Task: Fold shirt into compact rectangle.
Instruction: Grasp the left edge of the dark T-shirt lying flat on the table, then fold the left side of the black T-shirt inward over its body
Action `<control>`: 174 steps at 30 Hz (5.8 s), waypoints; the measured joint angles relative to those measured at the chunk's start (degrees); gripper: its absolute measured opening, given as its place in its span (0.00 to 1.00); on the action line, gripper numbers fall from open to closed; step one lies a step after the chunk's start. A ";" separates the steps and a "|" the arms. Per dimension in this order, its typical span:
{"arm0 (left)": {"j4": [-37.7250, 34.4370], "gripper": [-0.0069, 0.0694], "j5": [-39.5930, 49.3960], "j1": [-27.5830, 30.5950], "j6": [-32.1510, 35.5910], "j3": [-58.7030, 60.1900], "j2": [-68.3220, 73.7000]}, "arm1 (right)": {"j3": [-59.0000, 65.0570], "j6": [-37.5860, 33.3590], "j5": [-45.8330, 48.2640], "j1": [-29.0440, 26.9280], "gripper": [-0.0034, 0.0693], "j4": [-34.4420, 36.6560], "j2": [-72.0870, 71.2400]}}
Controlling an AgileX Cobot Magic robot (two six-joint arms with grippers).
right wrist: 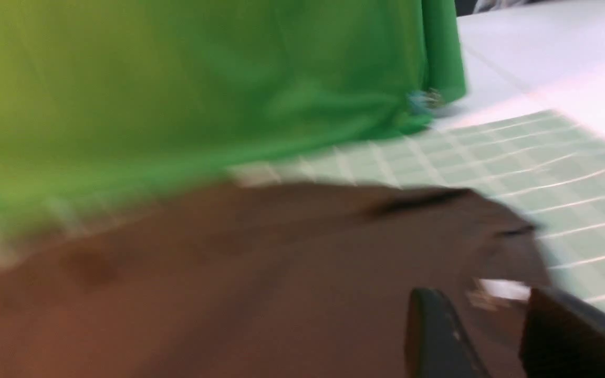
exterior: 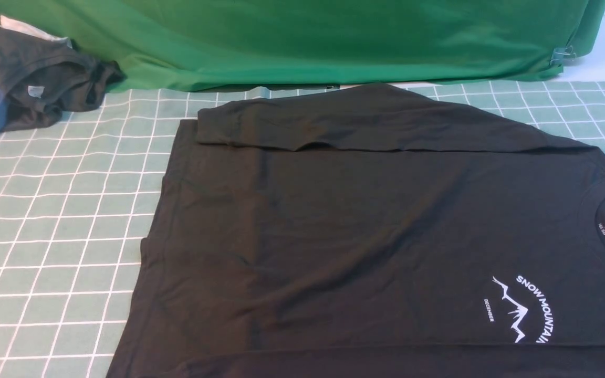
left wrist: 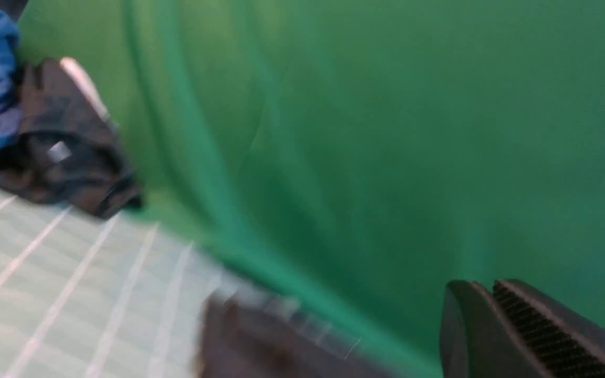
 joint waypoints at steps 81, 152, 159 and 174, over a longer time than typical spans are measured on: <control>17.75 0.10 64.37 -19.41 20.19 -43.44 85.20 | -31.39 -27.88 37.55 7.70 0.08 7.65 43.71; 43.36 0.12 54.68 -18.30 18.49 -93.76 119.01 | -31.39 -28.70 34.51 7.70 0.15 8.49 43.71; 44.10 0.36 54.24 -18.30 18.49 -93.76 119.06 | -31.39 -28.65 34.67 7.70 0.16 8.49 43.71; 31.15 0.30 64.03 -12.18 5.38 -108.65 121.80 | -31.39 -28.36 35.57 7.70 0.17 8.55 43.71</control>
